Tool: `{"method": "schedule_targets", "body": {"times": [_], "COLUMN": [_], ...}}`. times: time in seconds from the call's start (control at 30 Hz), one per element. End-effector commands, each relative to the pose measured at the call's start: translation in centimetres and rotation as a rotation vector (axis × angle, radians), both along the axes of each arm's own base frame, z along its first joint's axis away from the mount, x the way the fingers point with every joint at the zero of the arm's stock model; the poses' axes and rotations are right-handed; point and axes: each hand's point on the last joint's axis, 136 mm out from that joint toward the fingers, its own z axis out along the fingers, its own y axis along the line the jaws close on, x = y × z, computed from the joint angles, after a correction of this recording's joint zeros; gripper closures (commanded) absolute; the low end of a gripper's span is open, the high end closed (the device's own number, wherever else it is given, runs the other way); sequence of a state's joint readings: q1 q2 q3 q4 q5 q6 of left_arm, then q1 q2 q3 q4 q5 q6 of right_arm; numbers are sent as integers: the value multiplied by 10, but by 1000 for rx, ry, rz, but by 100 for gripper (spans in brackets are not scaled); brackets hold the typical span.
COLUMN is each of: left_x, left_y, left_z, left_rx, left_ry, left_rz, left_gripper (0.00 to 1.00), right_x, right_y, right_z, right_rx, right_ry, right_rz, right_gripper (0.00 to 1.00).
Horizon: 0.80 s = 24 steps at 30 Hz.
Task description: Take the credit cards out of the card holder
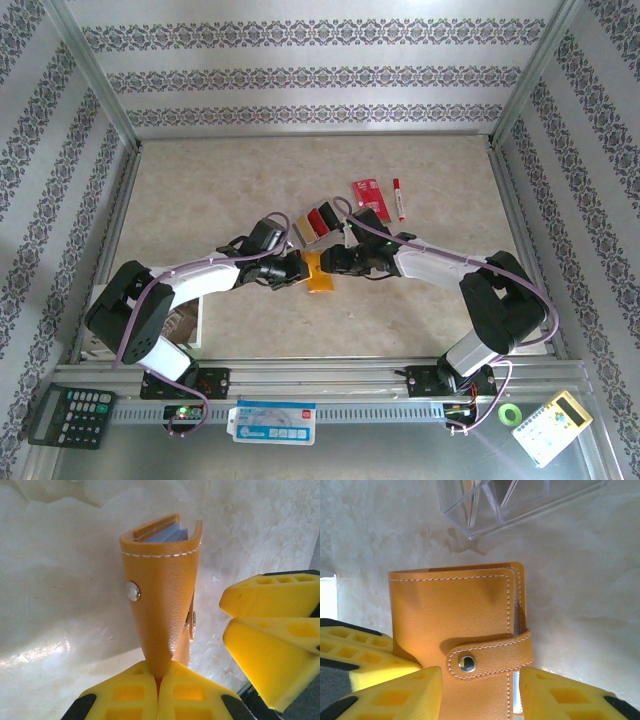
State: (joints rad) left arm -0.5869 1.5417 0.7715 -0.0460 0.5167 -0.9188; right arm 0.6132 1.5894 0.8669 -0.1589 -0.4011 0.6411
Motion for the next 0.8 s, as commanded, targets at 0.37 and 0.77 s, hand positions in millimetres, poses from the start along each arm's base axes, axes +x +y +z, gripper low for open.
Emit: {"method": "schedule_targets", "body": {"times": [0.37, 0.77], "left_x": [2, 4], "left_y": [-2, 4], "left_z": [7, 4], "left_rx": [-19, 21], "left_ry": [-18, -22], "left_rz": [-20, -1], "left_gripper": [100, 100], "right_x": [1, 0], "right_y": [19, -8], "right_z": [-13, -40], "right_rx": [-26, -157], "right_ry": [47, 89], "right_rz": [39, -37], "right_gripper": [46, 49]}}
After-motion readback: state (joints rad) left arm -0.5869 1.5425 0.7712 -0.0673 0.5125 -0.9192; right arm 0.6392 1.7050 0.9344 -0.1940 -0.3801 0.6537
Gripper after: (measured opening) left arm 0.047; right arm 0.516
